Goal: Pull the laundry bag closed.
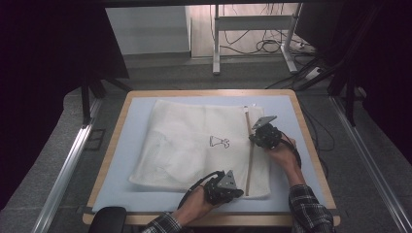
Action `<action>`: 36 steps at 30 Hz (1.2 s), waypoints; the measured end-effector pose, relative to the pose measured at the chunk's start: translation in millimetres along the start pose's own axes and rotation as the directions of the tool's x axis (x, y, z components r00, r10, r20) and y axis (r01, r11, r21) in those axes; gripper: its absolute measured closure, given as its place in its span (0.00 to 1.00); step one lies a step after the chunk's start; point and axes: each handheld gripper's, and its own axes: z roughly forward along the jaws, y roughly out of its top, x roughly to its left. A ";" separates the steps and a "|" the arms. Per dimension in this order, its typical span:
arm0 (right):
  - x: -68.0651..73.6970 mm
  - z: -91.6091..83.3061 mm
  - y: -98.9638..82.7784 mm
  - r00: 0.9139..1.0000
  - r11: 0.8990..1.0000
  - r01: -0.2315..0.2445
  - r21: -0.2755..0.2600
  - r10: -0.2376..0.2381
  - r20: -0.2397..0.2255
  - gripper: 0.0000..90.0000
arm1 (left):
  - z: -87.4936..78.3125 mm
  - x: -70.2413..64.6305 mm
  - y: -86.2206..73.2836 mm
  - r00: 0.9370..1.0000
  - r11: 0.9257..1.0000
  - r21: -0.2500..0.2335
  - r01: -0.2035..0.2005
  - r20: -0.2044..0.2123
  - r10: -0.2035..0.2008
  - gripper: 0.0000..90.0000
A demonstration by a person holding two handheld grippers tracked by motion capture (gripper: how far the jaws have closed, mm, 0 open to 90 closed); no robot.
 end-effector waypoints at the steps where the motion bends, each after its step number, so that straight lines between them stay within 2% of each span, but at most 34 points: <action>1: 0.0 0.0 0.0 1.000 1.000 0.000 0.000 0.000 0.000 0.94 | 0.0 0.0 0.0 1.000 1.000 0.000 0.000 0.000 0.000 1.00; 16: -9.9 8.6 6.7 1.000 1.000 0.005 0.003 -0.005 0.003 0.94 | 0.0 -0.1 0.0 1.000 1.000 0.000 -0.001 -0.001 0.001 1.00; 20: -10.7 7.8 6.1 1.000 1.000 -0.010 0.010 0.010 -0.005 0.93 | 0.0 0.0 0.0 1.000 1.000 0.000 0.000 0.000 0.000 1.00; 25: -10.9 5.1 4.4 1.000 1.000 -0.006 0.018 0.006 -0.003 0.92 | 0.0 0.0 0.0 1.000 1.000 0.000 0.000 0.000 0.000 1.00; 33: -8.8 -0.3 3.3 1.000 0.999 0.006 0.053 -0.007 0.005 0.91 | 0.0 0.3 0.0 1.000 1.000 0.000 0.002 0.002 -0.002 1.00; 36: -7.6 -1.1 3.5 1.000 0.997 0.021 0.072 -0.021 0.002 0.95 | 0.0 0.3 0.0 1.000 1.000 0.000 0.002 0.003 -0.002 1.00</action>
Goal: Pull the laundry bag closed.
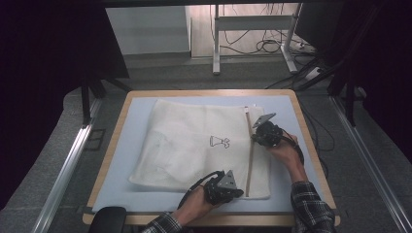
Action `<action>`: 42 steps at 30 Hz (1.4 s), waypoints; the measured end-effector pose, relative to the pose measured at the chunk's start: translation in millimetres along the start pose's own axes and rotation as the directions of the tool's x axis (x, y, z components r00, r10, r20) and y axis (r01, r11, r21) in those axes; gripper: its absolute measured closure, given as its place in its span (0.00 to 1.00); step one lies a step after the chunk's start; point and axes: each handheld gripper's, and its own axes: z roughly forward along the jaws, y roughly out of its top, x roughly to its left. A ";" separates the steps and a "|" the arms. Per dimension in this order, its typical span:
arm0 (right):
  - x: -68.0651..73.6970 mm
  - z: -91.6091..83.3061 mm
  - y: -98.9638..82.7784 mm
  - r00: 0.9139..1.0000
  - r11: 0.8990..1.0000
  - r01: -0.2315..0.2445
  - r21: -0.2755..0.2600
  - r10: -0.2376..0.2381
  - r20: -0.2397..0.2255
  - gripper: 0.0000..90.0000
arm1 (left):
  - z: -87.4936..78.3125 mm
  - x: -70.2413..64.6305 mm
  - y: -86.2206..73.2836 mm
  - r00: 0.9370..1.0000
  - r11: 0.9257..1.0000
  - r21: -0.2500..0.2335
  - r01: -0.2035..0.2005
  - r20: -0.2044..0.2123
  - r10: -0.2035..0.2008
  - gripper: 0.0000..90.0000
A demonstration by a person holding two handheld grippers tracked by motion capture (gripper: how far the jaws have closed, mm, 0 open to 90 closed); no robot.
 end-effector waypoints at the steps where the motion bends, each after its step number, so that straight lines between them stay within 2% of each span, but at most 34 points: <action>1: 0.7 0.4 0.8 1.000 1.000 0.007 0.004 -0.007 0.003 0.95 | 0.0 -0.1 0.0 1.000 1.000 0.000 0.000 -0.001 0.000 1.00; 7: 3.1 3.2 4.1 0.997 0.998 0.058 0.011 -0.058 0.041 0.95 | -0.6 0.8 0.1 1.000 1.000 0.009 -0.009 0.000 0.009 1.00; 11: 0.8 4.7 3.4 0.997 0.998 0.060 0.001 -0.060 0.048 0.95 | -0.7 1.1 0.2 1.000 1.000 0.011 -0.009 0.001 0.009 1.00; 18: -4.6 10.5 7.2 0.993 0.997 0.073 0.006 -0.073 0.088 0.95 | -0.7 1.3 0.2 1.000 1.000 0.012 -0.007 0.003 0.007 1.00; 31: -13.1 20.3 15.1 0.989 0.999 0.046 0.009 -0.047 0.140 0.95 | 0.1 -0.4 0.0 1.000 1.000 0.000 0.001 -0.003 -0.001 1.00; 42: -20.9 27.3 19.5 0.988 1.000 0.007 -0.001 -0.007 0.152 0.95 | 0.0 -1.2 0.0 1.000 1.000 0.000 -0.004 -0.007 0.004 1.00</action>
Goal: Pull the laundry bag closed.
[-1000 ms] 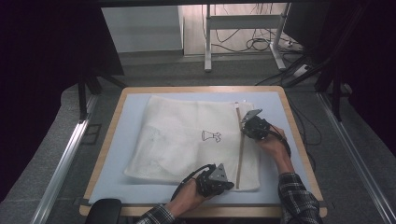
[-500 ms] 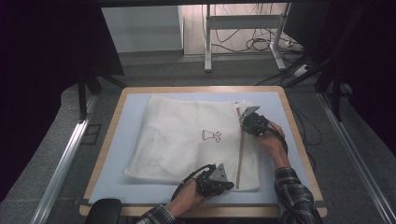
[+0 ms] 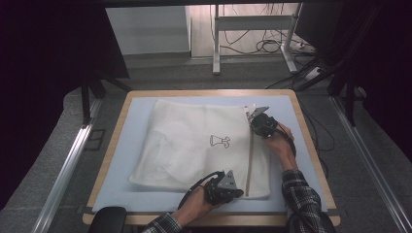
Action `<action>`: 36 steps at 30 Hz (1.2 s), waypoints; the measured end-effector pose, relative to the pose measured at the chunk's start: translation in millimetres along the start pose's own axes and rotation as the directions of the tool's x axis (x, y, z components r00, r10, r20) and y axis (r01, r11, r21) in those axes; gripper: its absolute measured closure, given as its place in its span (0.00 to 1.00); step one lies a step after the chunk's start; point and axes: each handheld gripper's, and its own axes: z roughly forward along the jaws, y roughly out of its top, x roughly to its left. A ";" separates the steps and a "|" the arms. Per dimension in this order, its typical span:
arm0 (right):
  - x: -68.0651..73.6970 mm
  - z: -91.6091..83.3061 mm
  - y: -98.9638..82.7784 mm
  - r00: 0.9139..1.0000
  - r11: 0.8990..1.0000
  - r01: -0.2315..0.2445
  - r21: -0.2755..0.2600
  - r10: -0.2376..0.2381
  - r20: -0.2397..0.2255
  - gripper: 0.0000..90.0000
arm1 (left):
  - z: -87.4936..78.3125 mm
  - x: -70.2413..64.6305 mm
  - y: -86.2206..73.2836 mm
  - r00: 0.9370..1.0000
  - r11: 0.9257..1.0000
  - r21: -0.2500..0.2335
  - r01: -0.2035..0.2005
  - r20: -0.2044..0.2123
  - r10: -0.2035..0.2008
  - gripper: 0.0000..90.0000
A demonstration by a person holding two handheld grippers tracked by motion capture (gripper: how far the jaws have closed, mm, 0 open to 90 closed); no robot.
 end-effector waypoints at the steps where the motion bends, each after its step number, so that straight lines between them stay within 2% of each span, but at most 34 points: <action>1: -0.6 0.6 0.4 1.000 1.000 -0.001 -0.001 0.001 0.000 0.95 | 0.0 -0.1 0.0 1.000 1.000 0.000 0.000 0.000 0.000 1.00; 10: -5.9 5.9 2.6 0.999 0.999 -0.032 -0.012 0.032 0.004 0.95 | 0.1 -0.4 -0.1 1.000 1.000 -0.003 -0.001 -0.003 0.001 1.00; 13: -6.8 7.2 3.4 1.000 1.000 -0.027 -0.013 0.027 0.009 0.95 | 0.1 -0.4 -0.1 1.000 1.000 -0.002 -0.002 -0.003 0.002 1.00; 24: -14.8 15.9 9.0 0.997 0.997 -0.074 -0.016 0.075 0.016 0.95 | 0.0 -0.1 -0.1 1.000 1.000 -0.001 -0.001 -0.001 0.001 1.00; 27: -16.9 17.4 10.0 0.997 0.997 -0.079 -0.015 0.079 0.008 0.95 | -0.1 0.0 -0.1 1.000 1.000 -0.001 0.000 0.000 0.000 1.00; 36: -21.9 23.7 15.9 0.996 0.997 -0.083 -0.008 0.083 0.024 0.95 | -0.1 0.1 -0.2 1.000 1.000 0.000 0.000 0.000 0.000 1.00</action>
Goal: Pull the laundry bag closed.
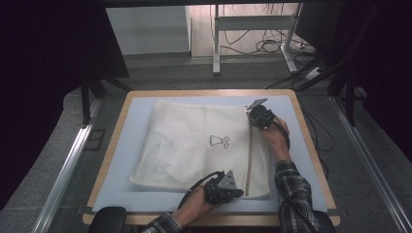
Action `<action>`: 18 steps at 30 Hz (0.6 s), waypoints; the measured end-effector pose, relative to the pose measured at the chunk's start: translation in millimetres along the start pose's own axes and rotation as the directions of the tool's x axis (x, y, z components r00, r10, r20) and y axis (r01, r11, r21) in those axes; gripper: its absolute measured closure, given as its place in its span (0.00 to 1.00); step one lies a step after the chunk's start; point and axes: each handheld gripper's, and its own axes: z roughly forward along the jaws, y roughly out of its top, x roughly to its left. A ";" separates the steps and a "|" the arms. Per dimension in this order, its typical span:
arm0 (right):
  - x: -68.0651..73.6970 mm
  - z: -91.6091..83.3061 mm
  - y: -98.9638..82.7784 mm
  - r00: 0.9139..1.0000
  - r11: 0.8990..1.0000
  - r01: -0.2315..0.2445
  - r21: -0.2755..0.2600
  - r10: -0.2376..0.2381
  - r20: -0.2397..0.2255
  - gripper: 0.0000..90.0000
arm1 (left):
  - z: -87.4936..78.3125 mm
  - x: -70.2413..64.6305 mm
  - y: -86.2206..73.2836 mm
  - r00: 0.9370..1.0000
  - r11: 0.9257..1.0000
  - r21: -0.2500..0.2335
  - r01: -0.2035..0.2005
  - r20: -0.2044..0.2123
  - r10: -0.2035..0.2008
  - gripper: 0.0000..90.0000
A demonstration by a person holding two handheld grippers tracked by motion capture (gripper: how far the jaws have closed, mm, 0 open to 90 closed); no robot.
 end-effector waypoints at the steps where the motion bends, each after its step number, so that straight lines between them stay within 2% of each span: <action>1: 0.0 0.0 0.0 1.000 1.000 0.000 0.000 0.000 0.000 0.95 | 0.0 0.0 0.0 1.000 1.000 0.000 0.000 0.000 0.000 1.00; 18: -6.5 12.5 11.0 0.999 1.000 0.006 0.016 -0.007 0.036 0.95 | -0.1 0.1 0.1 1.000 1.000 0.001 0.002 0.001 -0.002 1.00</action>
